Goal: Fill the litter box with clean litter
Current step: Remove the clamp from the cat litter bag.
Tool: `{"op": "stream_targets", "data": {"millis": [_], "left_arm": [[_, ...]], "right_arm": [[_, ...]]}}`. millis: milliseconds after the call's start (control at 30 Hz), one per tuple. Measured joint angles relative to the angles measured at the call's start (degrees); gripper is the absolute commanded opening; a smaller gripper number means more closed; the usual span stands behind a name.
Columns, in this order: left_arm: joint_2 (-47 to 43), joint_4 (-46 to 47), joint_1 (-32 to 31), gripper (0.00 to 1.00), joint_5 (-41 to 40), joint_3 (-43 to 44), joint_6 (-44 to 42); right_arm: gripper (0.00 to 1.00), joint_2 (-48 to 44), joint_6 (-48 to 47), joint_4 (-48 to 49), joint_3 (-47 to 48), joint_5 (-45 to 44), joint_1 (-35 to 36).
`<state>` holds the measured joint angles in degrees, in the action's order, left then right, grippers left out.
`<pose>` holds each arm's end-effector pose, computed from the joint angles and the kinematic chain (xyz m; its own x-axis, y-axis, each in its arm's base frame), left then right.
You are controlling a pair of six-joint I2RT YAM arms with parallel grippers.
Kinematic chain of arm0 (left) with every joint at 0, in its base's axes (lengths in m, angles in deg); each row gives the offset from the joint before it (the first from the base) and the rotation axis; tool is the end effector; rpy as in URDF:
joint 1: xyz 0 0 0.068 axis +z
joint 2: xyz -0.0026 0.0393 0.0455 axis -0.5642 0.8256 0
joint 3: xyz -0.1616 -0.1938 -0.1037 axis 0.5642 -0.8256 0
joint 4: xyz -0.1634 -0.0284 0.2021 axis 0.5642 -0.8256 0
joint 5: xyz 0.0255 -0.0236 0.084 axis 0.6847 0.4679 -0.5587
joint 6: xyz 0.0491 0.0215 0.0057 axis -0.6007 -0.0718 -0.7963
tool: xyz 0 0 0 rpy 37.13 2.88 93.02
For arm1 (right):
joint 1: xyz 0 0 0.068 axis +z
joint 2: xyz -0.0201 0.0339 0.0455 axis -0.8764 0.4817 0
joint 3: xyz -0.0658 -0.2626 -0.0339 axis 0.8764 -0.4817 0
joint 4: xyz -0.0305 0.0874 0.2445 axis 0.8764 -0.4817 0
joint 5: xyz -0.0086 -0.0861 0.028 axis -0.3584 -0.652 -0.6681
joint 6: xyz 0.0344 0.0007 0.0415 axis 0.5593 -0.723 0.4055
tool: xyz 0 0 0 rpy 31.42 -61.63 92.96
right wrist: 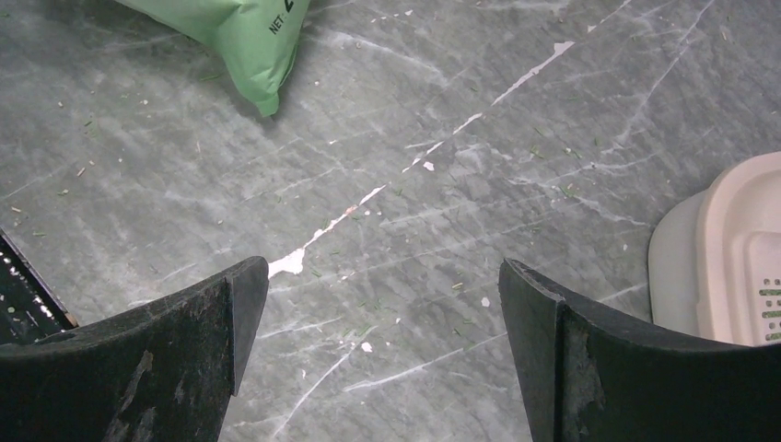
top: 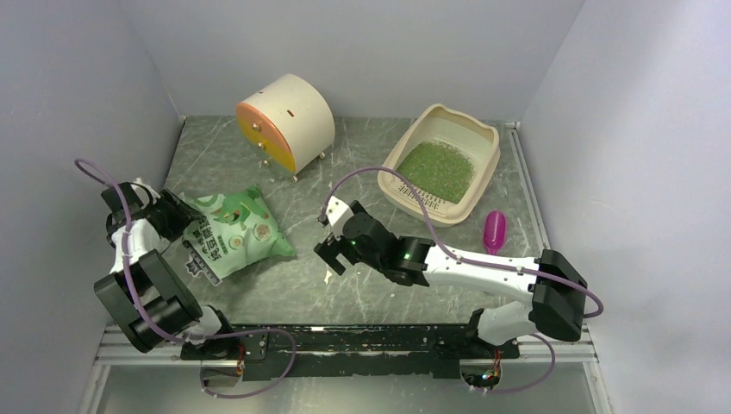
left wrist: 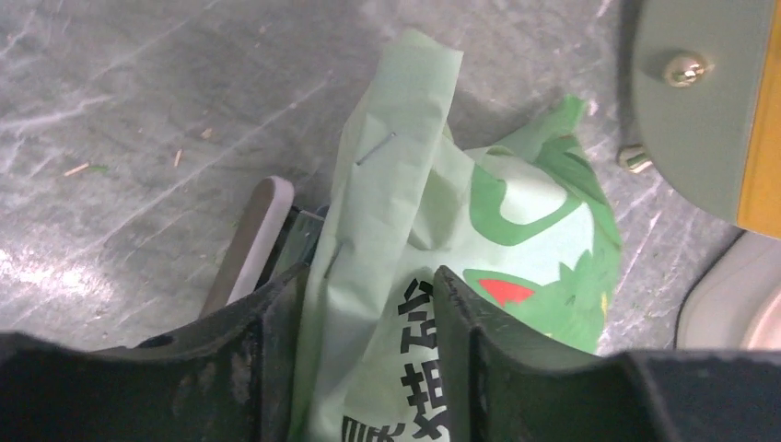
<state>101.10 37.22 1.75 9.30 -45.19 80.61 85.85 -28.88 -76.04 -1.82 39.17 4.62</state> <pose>0.2244 0.1446 0.2026 -0.5152 -0.7192 -0.4662 -0.5051 0.6942 -0.5127 0.1351 0.2745 0.2634 -0.1948 -0.4975 -0.8453 -0.7678 0.6137 -0.1843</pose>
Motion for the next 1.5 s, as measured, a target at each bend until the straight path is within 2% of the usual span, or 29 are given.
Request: {"op": "stream_targets", "data": {"millis": [100, 133, 367, 533, 700, 933, 1033, 1167, 1300, 1500], "left_arm": [[-1.1, -0.4, 0.1, 0.08, 2.1, 1.1, -1.0], [-1.6, -0.7, 0.1, 0.05, 3.0, 1.6, -1.6], [-3.4, -3.4, -3.5, 0.05, 5.7, 4.7, -3.2], [-4.1, -5.8, -12.2, 0.05, 2.6, 10.1, -2.0], [-5.8, -9.3, -20.2, 0.05, -0.6, 15.8, 3.2], [-7.4, -11.8, -29.0, 0.05, -7.3, 18.6, 14.4], [-8.7, -12.8, -32.7, 0.05, -12.5, 18.5, 21.5], [-12.5, -13.0, -40.7, 0.05, -19.7, 16.5, 31.5], [-16.5, -16.5, -46.5, 0.05, -25.7, 14.9, 40.5], [-18.7, -20.8, -53.0, 0.05, -33.4, 14.9, 49.6]], "right_arm": [[1.00, 0.0, 0.2, 0.0, 0.0, 0.0, -0.3], [1.00, 0.0, 0.3, 0.0, 0.0, 0.0, -0.3], [1.00, 0.1, 1.7, 0.7, 0.0, 0.5, -0.4], [1.00, 0.2, 2.9, 3.1, 0.0, 0.5, -0.4], [1.00, 0.1, 4.6, 7.3, 0.0, 0.4, -0.4], [1.00, -1.3, 8.1, 16.8, -0.8, 1.6, -0.4], [1.00, -1.6, 8.8, 21.6, -0.9, 3.9, -0.4], [1.00, -1.6, 8.5, 28.8, -1.8, 8.0, -0.4], [0.99, -1.6, 6.5, 35.9, -5.2, 11.3, 0.6], [1.00, -0.9, -1.9, 40.1, -8.9, 12.6, 6.2]]}}
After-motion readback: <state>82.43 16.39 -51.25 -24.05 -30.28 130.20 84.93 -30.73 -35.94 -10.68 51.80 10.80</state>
